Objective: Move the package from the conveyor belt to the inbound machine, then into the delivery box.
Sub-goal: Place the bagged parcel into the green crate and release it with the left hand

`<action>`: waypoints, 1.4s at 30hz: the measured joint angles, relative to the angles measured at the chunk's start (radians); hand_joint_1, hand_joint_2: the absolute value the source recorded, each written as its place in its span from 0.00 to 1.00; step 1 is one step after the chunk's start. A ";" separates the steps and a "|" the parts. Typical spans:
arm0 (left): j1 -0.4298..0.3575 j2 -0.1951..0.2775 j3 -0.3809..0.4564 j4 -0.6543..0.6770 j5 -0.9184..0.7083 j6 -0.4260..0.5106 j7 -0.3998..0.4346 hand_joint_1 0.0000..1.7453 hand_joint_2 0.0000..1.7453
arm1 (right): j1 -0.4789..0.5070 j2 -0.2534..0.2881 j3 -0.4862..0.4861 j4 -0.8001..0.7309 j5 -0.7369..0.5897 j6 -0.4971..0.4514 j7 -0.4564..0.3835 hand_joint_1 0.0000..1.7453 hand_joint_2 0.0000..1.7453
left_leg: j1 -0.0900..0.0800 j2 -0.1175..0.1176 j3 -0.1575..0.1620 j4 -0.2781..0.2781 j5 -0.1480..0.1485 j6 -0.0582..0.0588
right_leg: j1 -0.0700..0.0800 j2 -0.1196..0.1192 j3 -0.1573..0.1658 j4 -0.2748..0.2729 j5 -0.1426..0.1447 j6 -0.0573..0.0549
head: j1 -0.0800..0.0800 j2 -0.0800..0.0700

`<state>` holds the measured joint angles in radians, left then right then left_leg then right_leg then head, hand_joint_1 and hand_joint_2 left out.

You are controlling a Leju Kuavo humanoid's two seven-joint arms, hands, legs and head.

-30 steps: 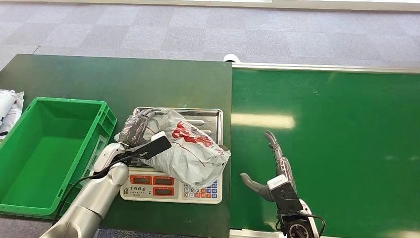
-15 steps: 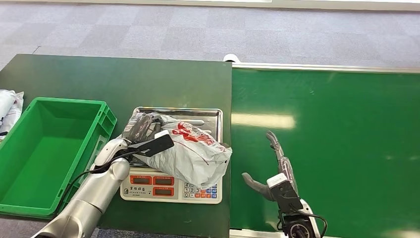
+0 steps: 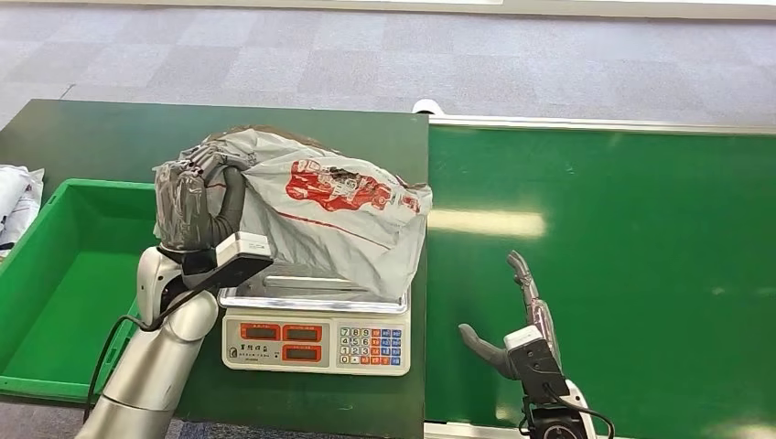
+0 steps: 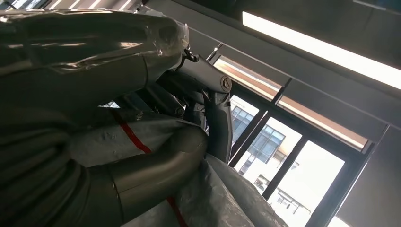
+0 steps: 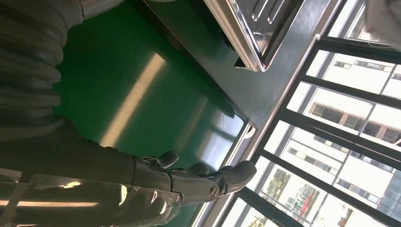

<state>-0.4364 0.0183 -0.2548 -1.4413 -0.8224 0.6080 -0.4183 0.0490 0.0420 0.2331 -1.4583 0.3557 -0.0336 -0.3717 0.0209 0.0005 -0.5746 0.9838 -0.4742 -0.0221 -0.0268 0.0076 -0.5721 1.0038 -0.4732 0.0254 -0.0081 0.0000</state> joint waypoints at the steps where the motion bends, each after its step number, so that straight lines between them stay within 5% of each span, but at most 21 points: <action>1: 0.004 0.000 0.001 -0.017 0.001 0.004 0.000 1.00 1.00 | 0.001 0.000 0.000 -0.001 0.000 -0.001 0.001 0.00 1.00 | 0.000 0.000 0.000 0.000 0.000 0.000 | 0.000 0.000 0.000 0.000 0.000 0.000 | 0.000 0.000; 9: 0.015 0.011 0.065 -0.115 -0.046 0.019 0.057 1.00 1.00 | 0.026 0.004 -0.005 -0.018 0.001 -0.021 0.006 0.00 1.00 | 0.000 0.000 0.000 0.000 0.000 0.000 | 0.000 0.000 0.000 0.000 0.000 0.000 | 0.000 0.000; 15: -0.043 0.075 0.185 -0.057 -0.076 -0.028 0.138 1.00 1.00 | 0.043 0.007 -0.008 -0.031 0.005 -0.029 0.010 0.00 1.00 | 0.001 0.001 0.000 0.000 0.000 0.000 | 0.001 0.001 0.000 0.000 0.000 0.000 | 0.000 0.000; 19: -0.123 0.163 0.284 0.087 -0.100 -0.088 0.214 1.00 1.00 | 0.045 0.009 -0.007 -0.032 0.008 -0.030 0.016 0.00 1.00 | 0.001 0.005 0.001 0.000 0.001 -0.001 | 0.001 0.004 -0.001 0.001 0.001 -0.002 | 0.000 0.000; 26: -0.236 0.365 0.429 0.395 -0.067 -0.054 0.163 1.00 1.00 | 0.047 0.008 -0.006 -0.032 -0.006 -0.030 0.030 0.00 1.00 | 0.002 0.009 0.000 -0.001 0.001 -0.002 | 0.002 0.008 -0.003 0.002 0.001 -0.003 | 0.000 0.000; 32: -0.154 0.492 0.559 0.491 0.049 -0.088 0.097 1.00 1.00 | 0.058 0.005 -0.007 -0.032 -0.011 -0.040 0.036 0.00 1.00 | 0.002 0.011 0.000 -0.001 0.000 -0.002 | 0.002 0.010 -0.005 0.002 0.001 -0.003 | 0.000 0.000; 38: -0.095 0.529 0.628 0.499 0.083 -0.138 0.082 0.99 1.00 | 0.061 0.001 -0.007 -0.032 -0.011 -0.043 0.037 0.00 1.00 | 0.002 0.008 -0.001 -0.001 0.000 -0.002 | 0.002 0.007 -0.004 0.001 0.000 -0.003 | 0.001 0.000; 42: 0.059 0.544 0.744 0.376 0.337 -0.418 0.005 0.78 1.00 | 0.070 -0.009 -0.012 -0.032 -0.025 -0.053 0.034 0.00 1.00 | 0.002 0.011 0.000 -0.001 -0.001 -0.003 | 0.002 0.010 -0.004 0.001 0.000 -0.003 | 0.001 0.000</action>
<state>-0.3773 0.5619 0.4889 -1.0650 -0.4850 0.1903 -0.4132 0.1190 0.0328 0.2213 -1.4902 0.3303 -0.0864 -0.3373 0.0225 0.0112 -0.5743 0.9829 -0.4747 -0.0248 -0.0252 0.0175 -0.5762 1.0049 -0.4736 0.0225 -0.0075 0.0000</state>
